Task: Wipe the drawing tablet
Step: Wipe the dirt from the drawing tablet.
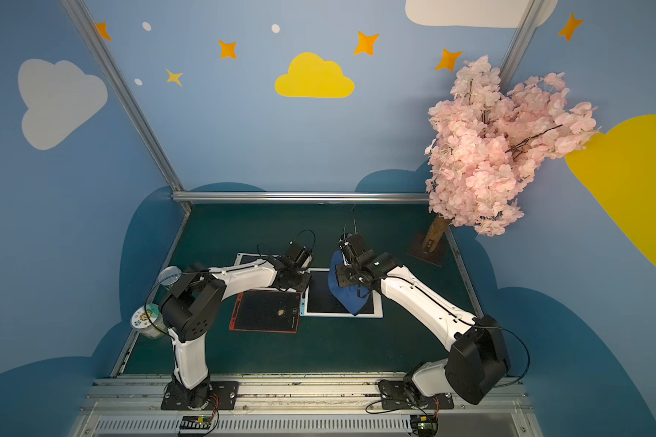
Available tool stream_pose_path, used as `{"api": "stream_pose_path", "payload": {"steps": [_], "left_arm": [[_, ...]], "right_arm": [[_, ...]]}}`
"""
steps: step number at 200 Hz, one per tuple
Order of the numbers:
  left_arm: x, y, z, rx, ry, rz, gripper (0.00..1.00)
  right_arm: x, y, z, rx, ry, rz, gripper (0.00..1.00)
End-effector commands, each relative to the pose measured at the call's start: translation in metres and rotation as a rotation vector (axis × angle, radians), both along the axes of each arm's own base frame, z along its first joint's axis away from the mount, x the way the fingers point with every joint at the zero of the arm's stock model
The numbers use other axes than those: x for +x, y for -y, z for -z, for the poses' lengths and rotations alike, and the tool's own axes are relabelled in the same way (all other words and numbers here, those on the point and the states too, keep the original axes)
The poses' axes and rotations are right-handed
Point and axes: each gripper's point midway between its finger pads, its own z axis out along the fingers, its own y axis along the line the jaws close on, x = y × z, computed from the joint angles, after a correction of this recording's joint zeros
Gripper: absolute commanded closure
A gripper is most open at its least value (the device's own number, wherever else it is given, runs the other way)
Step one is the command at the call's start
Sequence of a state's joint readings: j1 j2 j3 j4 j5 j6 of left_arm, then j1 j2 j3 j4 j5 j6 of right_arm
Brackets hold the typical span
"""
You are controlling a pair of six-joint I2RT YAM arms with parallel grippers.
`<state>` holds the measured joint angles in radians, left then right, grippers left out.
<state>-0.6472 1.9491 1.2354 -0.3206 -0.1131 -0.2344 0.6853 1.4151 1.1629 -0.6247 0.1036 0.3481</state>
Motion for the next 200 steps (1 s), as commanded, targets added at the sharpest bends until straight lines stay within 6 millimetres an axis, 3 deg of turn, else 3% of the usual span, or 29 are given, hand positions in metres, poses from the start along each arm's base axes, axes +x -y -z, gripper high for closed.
{"api": "stream_pose_path", "payload": {"steps": [1, 31, 61, 96, 144, 200], "left_arm": [[-0.012, -0.003, 0.021, 0.036, -0.074, 0.020, 0.91], [-0.012, -0.003, 0.024, 0.044, -0.084, 0.021, 0.90], [-0.013, -0.001, 0.026, 0.040, -0.094, 0.028, 0.90], [-0.013, 0.001, 0.028, 0.037, -0.105, 0.030, 0.91], [-0.013, 0.001, 0.028, 0.039, -0.111, 0.034, 0.91], [-0.015, 0.001, 0.029, 0.041, -0.117, 0.042, 0.91]], "right_arm": [[0.006, -0.018, -0.022, 0.084, 0.031, -0.014, 1.00], [0.007, -0.026, -0.025, 0.108, 0.024, -0.026, 1.00], [0.009, -0.025, -0.014, 0.085, 0.013, -0.017, 1.00], [0.018, -0.021, 0.017, 0.016, -0.045, 0.041, 1.00], [0.027, -0.043, 0.061, -0.069, -0.208, -0.009, 1.00], [0.021, -0.049, 0.115, -0.047, -0.337, 0.011, 1.00]]}}
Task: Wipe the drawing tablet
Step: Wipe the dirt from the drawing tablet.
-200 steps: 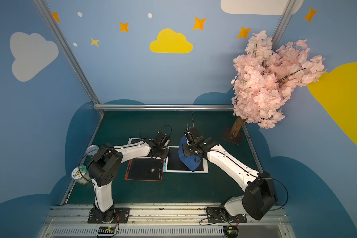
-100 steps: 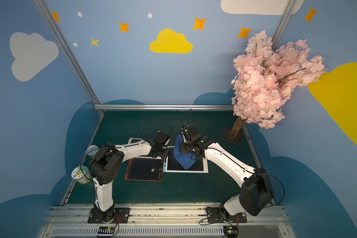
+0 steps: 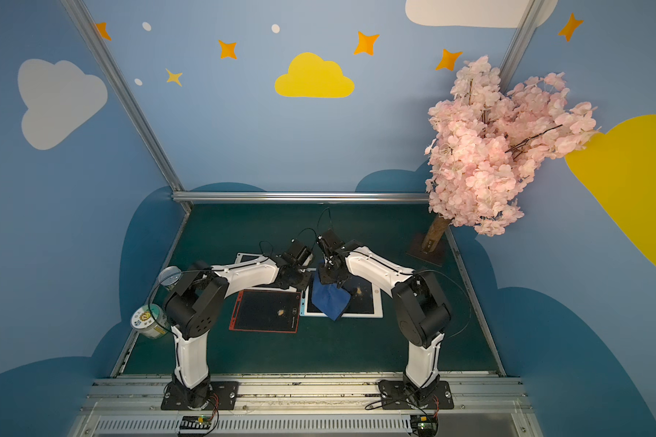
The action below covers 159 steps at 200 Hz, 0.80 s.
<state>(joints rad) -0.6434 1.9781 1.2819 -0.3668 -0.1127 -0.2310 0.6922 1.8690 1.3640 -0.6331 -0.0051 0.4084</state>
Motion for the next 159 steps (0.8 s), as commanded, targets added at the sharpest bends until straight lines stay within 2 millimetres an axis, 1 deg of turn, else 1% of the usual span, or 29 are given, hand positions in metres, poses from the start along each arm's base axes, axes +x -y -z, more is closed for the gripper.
{"api": "stream_pose_path", "payload": {"steps": [1, 19, 40, 97, 126, 159], "left_arm": [[-0.018, 0.001, 0.027, 0.022, -0.096, 0.042, 0.91], [-0.019, 0.003, 0.029, 0.020, -0.108, 0.049, 0.92], [-0.019, 0.003, 0.032, 0.026, -0.119, 0.052, 0.92], [-0.019, 0.003, 0.039, 0.042, -0.136, 0.055, 0.92], [-0.020, 0.003, 0.044, 0.053, -0.152, 0.061, 0.92], [-0.019, -0.001, 0.047, 0.083, -0.154, 0.059, 0.92]], "right_arm": [[-0.007, 0.001, 0.015, 0.019, -0.057, 0.020, 1.00], [-0.007, 0.009, 0.024, 0.004, -0.075, 0.033, 1.00], [-0.007, 0.025, 0.035, -0.007, -0.100, 0.066, 1.00], [-0.010, 0.070, 0.050, 0.036, -0.157, 0.164, 1.00], [-0.012, 0.079, 0.053, 0.041, -0.167, 0.179, 1.00], [-0.014, 0.092, 0.057, 0.025, -0.177, 0.200, 1.00]]}}
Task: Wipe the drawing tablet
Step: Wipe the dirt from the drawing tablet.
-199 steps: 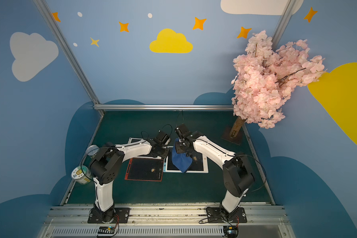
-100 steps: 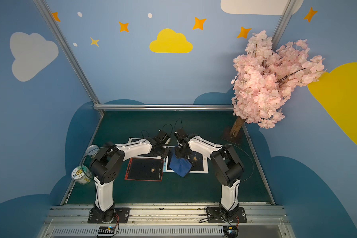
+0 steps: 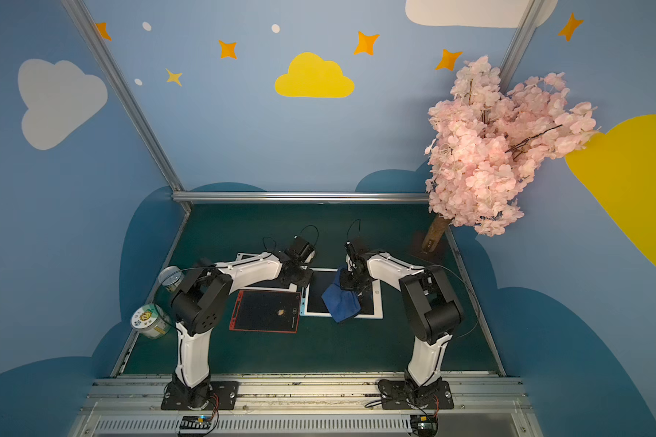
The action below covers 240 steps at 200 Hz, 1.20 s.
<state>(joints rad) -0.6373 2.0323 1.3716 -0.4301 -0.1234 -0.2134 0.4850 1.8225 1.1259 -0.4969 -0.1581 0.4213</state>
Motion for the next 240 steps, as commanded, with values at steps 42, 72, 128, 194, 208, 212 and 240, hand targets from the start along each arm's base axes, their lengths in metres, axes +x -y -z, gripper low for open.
{"api": "stream_pose_path", "payload": {"steps": [42, 72, 128, 194, 208, 212, 240], "left_arm": [[-0.030, -0.004, 0.048, 0.054, -0.150, 0.055, 0.92], [-0.031, -0.001, 0.049, 0.050, -0.160, 0.059, 0.92], [-0.033, 0.000, 0.056, 0.055, -0.187, 0.069, 0.93], [-0.034, 0.000, 0.060, 0.060, -0.200, 0.070, 0.92], [-0.034, 0.001, 0.061, 0.058, -0.207, 0.071, 0.92], [-0.035, 0.002, 0.062, 0.059, -0.209, 0.072, 0.91], [-0.036, 0.003, 0.066, 0.060, -0.225, 0.069, 0.90]], "right_arm": [[-0.016, 0.052, 0.021, -0.125, -0.068, 0.075, 1.00], [-0.022, 0.072, 0.021, -0.164, -0.067, 0.101, 1.00], [-0.029, 0.088, 0.010, -0.158, -0.057, 0.131, 1.00], [-0.031, 0.112, -0.002, -0.210, -0.057, 0.217, 1.00], [-0.033, 0.123, -0.003, -0.243, -0.069, 0.250, 1.00], [-0.034, 0.126, -0.003, -0.254, -0.074, 0.260, 1.00], [-0.037, 0.144, -0.003, -0.307, -0.113, 0.318, 1.00]]}}
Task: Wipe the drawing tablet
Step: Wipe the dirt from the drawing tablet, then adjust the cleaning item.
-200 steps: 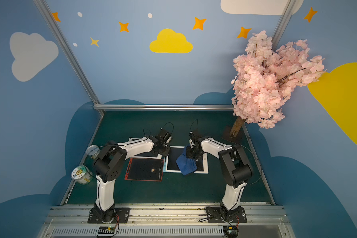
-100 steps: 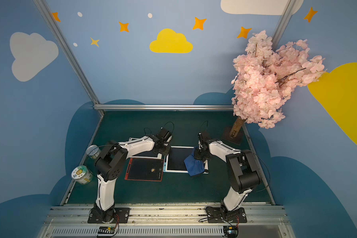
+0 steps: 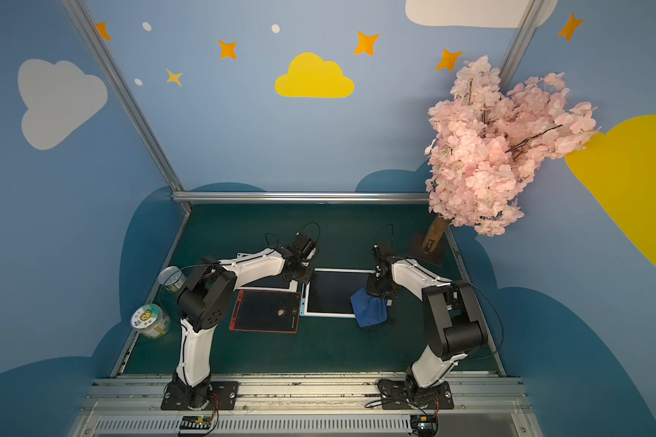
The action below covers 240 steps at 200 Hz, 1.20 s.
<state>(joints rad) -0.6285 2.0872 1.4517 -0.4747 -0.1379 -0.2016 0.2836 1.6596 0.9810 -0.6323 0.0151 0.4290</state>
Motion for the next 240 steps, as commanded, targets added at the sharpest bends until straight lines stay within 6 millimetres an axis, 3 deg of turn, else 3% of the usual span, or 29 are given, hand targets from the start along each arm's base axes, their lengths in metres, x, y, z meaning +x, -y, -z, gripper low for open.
{"api": "stream_pose_path", "payload": {"steps": [1, 62, 120, 191, 240], "left_arm": [[-0.048, 0.002, 0.063, 0.033, -0.220, 0.070, 0.90], [-0.048, 0.003, 0.065, 0.039, -0.223, 0.072, 0.90], [-0.048, 0.002, 0.063, 0.041, -0.222, 0.073, 0.90], [-0.045, -0.002, 0.048, 0.040, -0.166, 0.067, 0.88], [-0.043, -0.006, 0.039, 0.050, -0.134, 0.061, 0.86]], "right_arm": [[-0.015, 0.028, -0.001, -0.101, -0.071, 0.075, 1.00], [-0.022, 0.077, -0.012, -0.246, -0.101, 0.208, 1.00], [-0.037, 0.135, -0.061, -0.450, -0.033, 0.386, 1.00], [-0.044, 0.148, -0.135, -0.461, 0.212, 0.423, 1.00], [-0.049, 0.157, -0.146, -0.478, 0.337, 0.462, 1.00]]}}
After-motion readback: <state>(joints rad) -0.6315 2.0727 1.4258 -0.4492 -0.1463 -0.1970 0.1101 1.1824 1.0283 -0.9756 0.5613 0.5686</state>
